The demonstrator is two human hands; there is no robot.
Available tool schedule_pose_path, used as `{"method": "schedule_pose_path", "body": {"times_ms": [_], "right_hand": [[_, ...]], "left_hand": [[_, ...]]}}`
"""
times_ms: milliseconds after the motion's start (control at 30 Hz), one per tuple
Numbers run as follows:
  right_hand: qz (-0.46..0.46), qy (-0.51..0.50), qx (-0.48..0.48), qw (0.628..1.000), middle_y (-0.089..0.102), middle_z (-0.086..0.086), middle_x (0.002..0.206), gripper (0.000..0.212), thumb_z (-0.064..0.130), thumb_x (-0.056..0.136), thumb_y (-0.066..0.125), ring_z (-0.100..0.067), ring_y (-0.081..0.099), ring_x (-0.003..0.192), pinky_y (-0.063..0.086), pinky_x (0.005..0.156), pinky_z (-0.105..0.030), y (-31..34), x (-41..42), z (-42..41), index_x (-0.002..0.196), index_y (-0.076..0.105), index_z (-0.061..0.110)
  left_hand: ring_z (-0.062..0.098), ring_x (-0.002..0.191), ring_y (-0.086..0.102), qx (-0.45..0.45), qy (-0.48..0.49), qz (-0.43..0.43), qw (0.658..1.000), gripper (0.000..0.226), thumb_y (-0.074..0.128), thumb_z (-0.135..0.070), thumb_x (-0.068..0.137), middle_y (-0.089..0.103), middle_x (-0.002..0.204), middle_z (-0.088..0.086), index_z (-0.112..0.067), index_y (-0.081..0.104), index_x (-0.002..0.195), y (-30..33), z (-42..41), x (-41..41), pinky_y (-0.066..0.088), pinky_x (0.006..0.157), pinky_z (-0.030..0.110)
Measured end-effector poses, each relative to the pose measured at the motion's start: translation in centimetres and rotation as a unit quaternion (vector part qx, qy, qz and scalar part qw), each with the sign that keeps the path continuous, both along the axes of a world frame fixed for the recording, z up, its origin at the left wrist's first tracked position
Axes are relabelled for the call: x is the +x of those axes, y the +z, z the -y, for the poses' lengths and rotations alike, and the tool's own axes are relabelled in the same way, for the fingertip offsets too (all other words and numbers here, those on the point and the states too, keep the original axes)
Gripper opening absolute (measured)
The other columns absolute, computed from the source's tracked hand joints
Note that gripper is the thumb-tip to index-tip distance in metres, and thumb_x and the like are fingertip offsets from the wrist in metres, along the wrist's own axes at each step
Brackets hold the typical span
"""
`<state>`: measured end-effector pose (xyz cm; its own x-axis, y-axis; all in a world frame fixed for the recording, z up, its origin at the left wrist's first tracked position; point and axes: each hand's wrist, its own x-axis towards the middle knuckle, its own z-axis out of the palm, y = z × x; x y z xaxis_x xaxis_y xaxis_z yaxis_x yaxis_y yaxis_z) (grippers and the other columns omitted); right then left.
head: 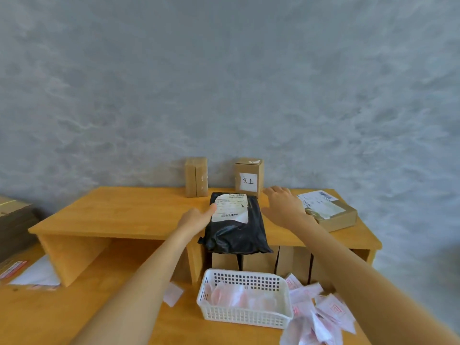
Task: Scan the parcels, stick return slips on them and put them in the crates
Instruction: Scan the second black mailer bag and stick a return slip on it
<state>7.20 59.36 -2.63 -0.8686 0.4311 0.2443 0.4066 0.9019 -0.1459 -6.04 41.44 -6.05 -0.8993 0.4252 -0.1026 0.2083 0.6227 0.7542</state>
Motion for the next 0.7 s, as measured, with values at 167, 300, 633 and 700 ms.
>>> {"method": "schedule_pose_path", "body": {"times_ms": [167,300,633,700], "right_hand": [[0.009,-0.038,-0.003,0.999,0.04,-0.005,0.147,0.048,0.024,0.096,0.051,-0.026,0.036,0.134,0.039,0.105,-0.041,-1.2,0.8,-0.4,0.142,0.039,0.015],[0.018,-0.06,-0.005,0.998,0.041,-0.004,0.146,0.047,0.026,0.096,0.051,-0.025,0.037,0.133,0.039,0.103,-0.04,-1.8,1.6,-0.5,0.141,0.04,0.015],[0.015,-0.09,-0.014,0.996,0.038,-0.003,0.148,0.049,0.026,0.096,0.049,-0.025,0.035,0.134,0.036,0.106,-0.04,-2.1,2.7,0.4,0.143,0.037,0.016],[0.011,-0.09,-0.013,0.996,0.039,-0.003,0.148,0.048,0.026,0.096,0.049,-0.025,0.035,0.134,0.036,0.105,-0.039,-2.1,2.7,0.8,0.142,0.038,0.016]], "left_hand": [[0.027,0.114,0.056,0.071,-0.008,0.116,0.991,0.07,0.044,-0.068,0.089,0.059,0.128,0.008,-0.012,0.056,0.131,-1.7,-2.0,-1.8,0.045,0.087,0.035],[0.028,0.109,0.058,0.115,0.003,0.161,0.98,0.058,0.065,-0.053,0.085,0.062,0.123,0.009,-0.008,0.059,0.122,-2.2,-3.1,-2.4,0.047,0.088,0.035],[0.021,0.091,0.059,0.155,-0.032,0.2,0.967,0.038,0.076,-0.021,0.082,0.064,0.112,0.006,-0.008,0.059,0.114,-1.8,-3.2,-1.8,0.047,0.068,0.03],[0.018,0.087,0.059,0.158,-0.055,0.207,0.964,0.046,0.077,-0.016,0.081,0.064,0.112,0.007,-0.006,0.055,0.12,-1.4,-2.9,-1.4,0.046,0.063,0.028]]}}
